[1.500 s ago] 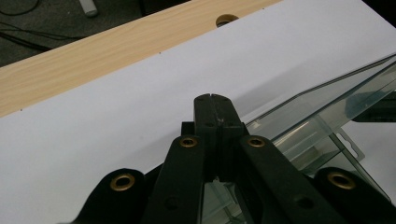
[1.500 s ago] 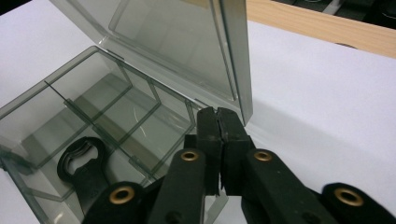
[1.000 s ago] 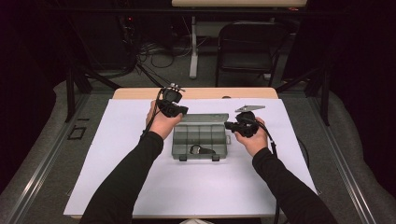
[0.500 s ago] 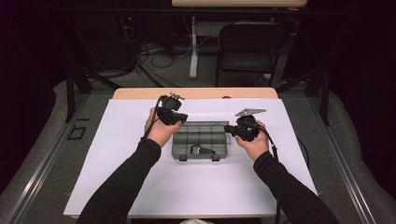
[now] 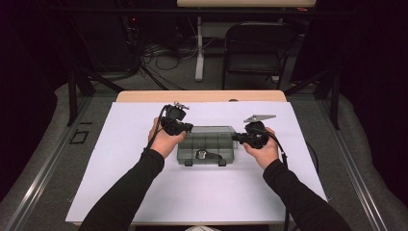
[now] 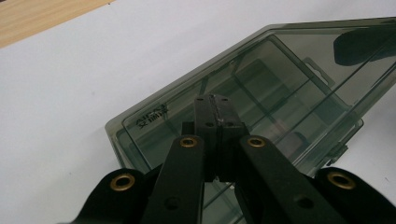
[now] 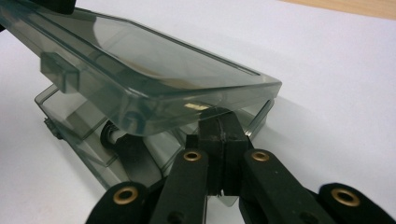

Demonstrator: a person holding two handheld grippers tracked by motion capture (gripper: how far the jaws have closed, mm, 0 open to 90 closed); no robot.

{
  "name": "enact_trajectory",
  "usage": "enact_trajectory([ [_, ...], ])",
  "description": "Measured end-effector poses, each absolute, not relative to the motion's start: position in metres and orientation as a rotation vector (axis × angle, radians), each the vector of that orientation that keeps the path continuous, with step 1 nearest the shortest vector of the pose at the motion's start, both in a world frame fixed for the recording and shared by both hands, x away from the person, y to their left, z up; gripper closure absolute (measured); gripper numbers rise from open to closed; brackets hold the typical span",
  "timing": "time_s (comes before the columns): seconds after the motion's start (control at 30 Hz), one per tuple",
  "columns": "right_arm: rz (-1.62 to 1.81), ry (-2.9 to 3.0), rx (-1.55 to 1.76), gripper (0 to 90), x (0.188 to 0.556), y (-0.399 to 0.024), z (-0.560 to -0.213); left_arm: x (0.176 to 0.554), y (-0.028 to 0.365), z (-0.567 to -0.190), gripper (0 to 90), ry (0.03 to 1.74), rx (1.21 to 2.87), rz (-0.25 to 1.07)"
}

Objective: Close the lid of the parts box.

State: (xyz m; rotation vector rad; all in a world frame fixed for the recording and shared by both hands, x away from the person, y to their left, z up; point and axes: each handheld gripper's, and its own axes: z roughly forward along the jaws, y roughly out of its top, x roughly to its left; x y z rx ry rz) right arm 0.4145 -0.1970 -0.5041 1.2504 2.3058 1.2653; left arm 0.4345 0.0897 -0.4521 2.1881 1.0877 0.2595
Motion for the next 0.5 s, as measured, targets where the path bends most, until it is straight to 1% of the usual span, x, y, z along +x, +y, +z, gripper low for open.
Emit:
enact_trajectory([
  [0.5, 1.257, 2.309, 1.266, 90.0, 0.397, -0.199, -0.505, 0.427, 0.090, -0.463, 90.0, 1.074, 2.189, 0.243],
])
